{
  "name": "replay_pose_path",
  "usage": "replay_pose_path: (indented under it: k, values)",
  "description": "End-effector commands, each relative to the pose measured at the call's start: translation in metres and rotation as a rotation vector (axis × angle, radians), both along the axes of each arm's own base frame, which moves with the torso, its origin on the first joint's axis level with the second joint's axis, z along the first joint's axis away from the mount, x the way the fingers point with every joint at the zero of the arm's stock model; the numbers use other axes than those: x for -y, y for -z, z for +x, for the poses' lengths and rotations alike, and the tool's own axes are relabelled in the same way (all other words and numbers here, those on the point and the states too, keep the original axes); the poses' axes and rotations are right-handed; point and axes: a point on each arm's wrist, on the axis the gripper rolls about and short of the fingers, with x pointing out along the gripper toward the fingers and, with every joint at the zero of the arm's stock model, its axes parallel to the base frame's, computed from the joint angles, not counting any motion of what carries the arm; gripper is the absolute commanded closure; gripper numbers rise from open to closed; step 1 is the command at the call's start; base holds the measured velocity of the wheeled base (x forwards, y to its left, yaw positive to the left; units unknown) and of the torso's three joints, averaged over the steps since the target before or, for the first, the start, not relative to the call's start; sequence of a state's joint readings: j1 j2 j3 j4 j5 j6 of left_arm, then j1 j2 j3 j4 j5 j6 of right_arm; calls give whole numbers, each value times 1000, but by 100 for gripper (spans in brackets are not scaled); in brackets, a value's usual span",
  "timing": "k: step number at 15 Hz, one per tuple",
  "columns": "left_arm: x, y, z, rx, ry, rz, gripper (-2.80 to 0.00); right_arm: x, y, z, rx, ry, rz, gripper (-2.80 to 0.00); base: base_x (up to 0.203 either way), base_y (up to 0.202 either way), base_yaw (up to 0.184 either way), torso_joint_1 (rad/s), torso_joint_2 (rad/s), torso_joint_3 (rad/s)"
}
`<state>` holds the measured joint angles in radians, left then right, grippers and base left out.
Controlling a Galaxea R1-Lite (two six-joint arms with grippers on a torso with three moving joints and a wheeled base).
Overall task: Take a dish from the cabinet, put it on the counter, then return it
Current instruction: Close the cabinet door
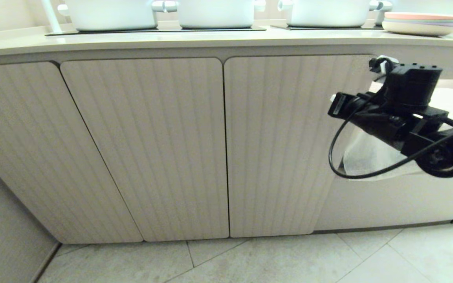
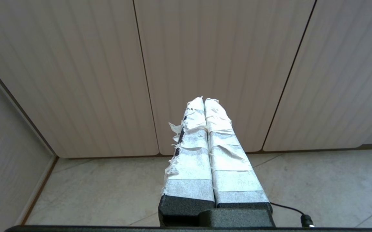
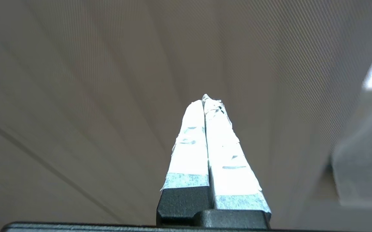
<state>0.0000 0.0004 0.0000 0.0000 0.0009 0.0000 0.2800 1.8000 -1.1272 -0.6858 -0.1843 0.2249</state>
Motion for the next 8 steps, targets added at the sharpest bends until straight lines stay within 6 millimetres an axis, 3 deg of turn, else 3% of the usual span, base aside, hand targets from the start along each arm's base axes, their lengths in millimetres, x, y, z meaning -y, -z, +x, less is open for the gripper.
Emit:
replay_pose_path:
  k: [1, 8]
  values:
    - [0, 0, 0, 0, -1, 0, 0, 8, -12, -30, 12, -2, 3, 0, 0, 0, 0, 0, 0, 0]
    - [0, 0, 0, 0, 0, 0, 0, 29, -3, -106, -76, -27, -47, 0, 0, 0, 0, 0, 0, 0]
